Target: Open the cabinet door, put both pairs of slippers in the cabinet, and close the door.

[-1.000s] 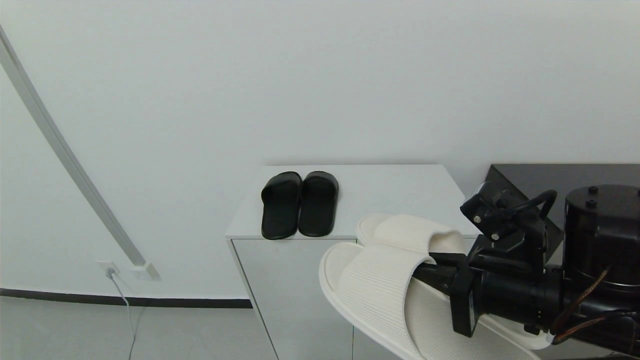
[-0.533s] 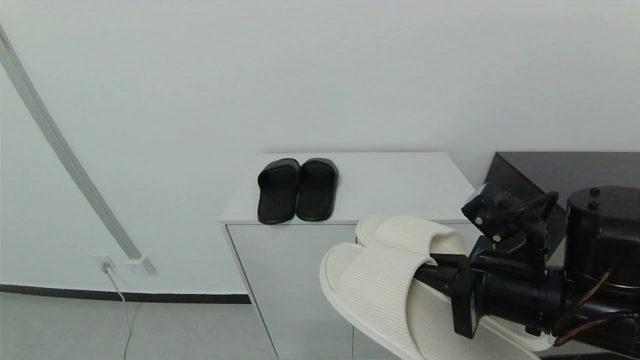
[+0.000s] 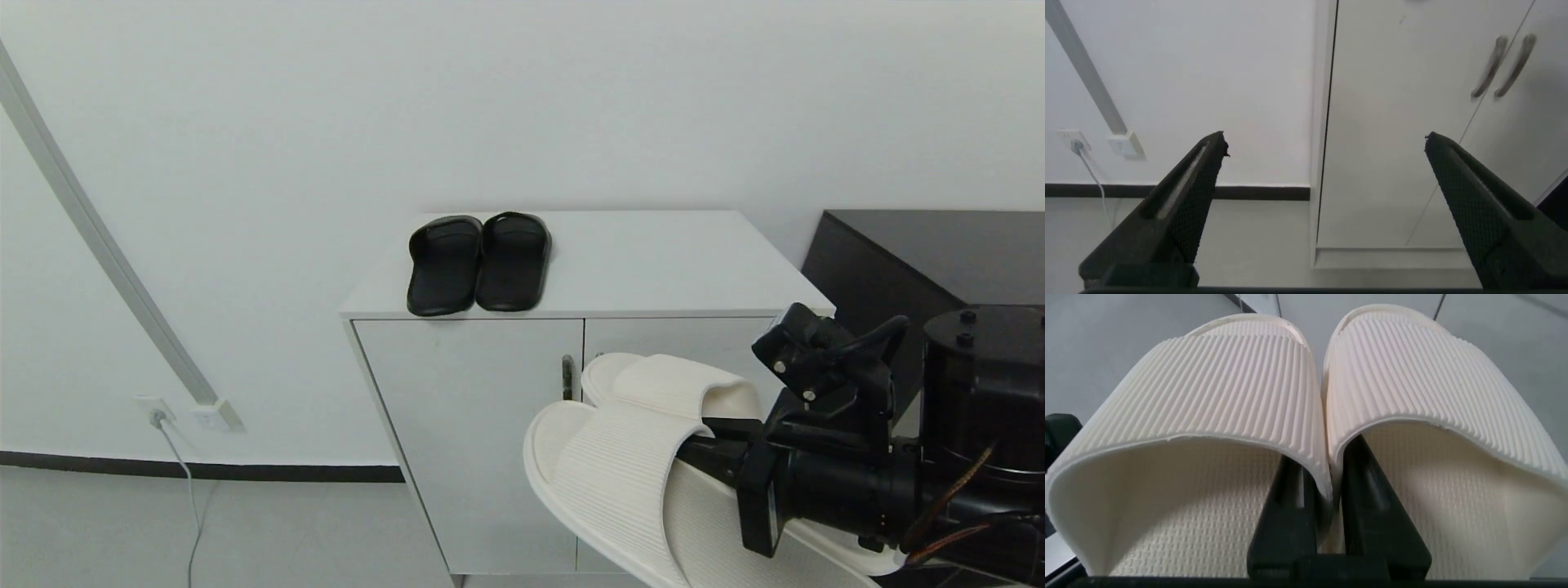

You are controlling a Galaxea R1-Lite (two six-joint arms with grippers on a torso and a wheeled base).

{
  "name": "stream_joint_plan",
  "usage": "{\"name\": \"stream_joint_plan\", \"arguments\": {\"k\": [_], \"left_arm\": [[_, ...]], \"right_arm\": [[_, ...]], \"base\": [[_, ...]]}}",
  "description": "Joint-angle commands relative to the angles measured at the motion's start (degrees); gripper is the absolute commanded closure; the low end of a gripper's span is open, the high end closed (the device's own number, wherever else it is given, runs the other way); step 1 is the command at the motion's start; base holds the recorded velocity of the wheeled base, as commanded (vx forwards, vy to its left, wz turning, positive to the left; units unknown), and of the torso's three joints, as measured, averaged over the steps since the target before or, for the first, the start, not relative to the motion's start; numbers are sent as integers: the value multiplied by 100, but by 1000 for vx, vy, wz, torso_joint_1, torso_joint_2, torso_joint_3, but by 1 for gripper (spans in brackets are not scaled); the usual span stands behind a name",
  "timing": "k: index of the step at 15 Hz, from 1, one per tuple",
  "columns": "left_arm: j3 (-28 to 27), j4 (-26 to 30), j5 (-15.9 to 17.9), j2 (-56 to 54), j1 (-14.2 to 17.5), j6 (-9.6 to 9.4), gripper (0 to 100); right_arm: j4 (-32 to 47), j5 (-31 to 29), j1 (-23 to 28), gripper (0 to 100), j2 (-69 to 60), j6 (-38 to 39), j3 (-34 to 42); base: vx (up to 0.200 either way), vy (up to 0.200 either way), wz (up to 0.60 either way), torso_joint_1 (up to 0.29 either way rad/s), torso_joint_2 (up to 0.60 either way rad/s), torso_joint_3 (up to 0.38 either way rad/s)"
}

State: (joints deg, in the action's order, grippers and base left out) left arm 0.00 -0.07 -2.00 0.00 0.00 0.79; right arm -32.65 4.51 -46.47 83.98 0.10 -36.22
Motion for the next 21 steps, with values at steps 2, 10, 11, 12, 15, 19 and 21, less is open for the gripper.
{"name": "stream_joint_plan", "arguments": {"k": [2,10,11,12,15,19,21], "left_arm": [[0,-1,-2,0,0,0,0],[0,7,7,0,0,-9,0],[0,7,-2,9,0,-18,0],[0,-1,-55,0,0,-18,0],[-9,16,42,44,0,0,0],[-9,16,-196,0,0,-18,0],[-26,-10,-266,9,18,-123,0]], "right_arm": [[-5,-3,6,100,-13,-10,36],[4,15,-2,100,-48,-133,168],[4,15,-2,100,-40,-133,177],[4,15,-11,100,-31,-133,194],[-5,15,-11,100,-84,-142,264],[4,15,-20,100,-84,-150,264],[4,15,-38,100,-92,-203,273]], "base": [[0,0,0,-190,522,312],[0,0,0,-162,494,327],[0,0,0,-134,476,334],[0,0,0,-115,466,349],[0,0,0,-103,458,351],[0,0,0,-49,448,387],[0,0,0,-12,425,422]]}}
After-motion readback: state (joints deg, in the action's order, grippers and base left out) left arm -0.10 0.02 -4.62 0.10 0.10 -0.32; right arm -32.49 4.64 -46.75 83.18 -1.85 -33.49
